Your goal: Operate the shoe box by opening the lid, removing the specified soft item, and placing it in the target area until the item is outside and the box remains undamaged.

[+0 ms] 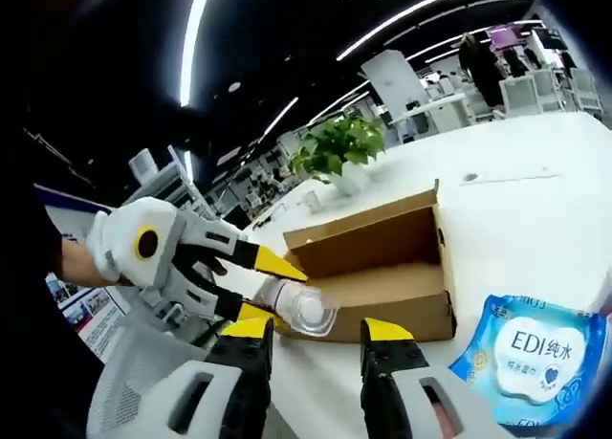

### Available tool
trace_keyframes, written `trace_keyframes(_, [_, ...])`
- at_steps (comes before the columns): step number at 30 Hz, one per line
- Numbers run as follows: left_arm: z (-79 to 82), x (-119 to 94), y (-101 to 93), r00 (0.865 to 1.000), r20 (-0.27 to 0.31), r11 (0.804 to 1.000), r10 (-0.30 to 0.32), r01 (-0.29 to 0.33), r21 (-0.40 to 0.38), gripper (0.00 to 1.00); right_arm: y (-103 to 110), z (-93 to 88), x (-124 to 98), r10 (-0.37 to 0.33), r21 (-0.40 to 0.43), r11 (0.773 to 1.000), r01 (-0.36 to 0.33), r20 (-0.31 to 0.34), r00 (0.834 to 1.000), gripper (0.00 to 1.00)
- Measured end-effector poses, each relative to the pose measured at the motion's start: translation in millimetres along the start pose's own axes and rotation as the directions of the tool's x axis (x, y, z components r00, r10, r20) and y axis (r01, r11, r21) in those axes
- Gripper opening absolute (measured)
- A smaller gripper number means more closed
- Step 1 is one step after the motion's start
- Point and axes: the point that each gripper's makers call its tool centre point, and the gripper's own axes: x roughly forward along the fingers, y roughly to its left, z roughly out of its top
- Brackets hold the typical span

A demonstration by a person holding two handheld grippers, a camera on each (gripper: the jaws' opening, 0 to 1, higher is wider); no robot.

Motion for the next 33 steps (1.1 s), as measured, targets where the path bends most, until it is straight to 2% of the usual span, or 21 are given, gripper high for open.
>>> trace_keyframes(3, [9.3,0.7,-2.8,1.000,0.016,0.999,-0.001,0.000,0.036,0.20,4.1,-1.1,-2.3,0.044,0.086,0.995,-0.046,0.024,0.999,0.34])
trace_keyframes(8, [20.3,0.0,-5.6,1.000,0.027,0.988,0.003,-0.008,0.156,0.20,4.9,-5.2,-6.4,0.067,0.121,0.990,-0.071,0.037,0.997,0.28])
trace_keyframes(11, [24.2,0.5,-8.6,0.999,0.039,0.985,-0.006,-0.001,0.171,0.20,11.8,-7.1,-5.2,0.105,0.147,0.983,-0.110,0.040,0.994,0.23])
trace_keyframes(14, [23.1,2.8,-11.4,0.999,0.032,0.979,-0.018,0.011,0.206,0.20,13.3,-9.2,-5.7,0.116,0.156,0.980,-0.120,0.035,0.993,0.19])
trace_keyframes(20, [24.5,6.3,-10.9,0.999,0.034,0.983,-0.028,0.021,0.180,0.20,13.8,-4.5,-6.5,0.093,0.152,0.983,-0.101,0.057,0.994,0.18])
trace_keyframes(24, [21.3,11.1,-17.4,0.998,0.011,0.986,-0.062,0.059,0.155,0.21,11.2,-5.1,-7.5,0.081,0.174,0.981,-0.089,0.052,0.995,0.18])
trace_keyframes(33, [20.7,9.6,-19.1,0.999,0.022,0.995,-0.048,0.046,0.088,0.22,9.3,-7.4,-11.6,0.070,0.194,0.978,-0.077,0.044,0.997,0.17])
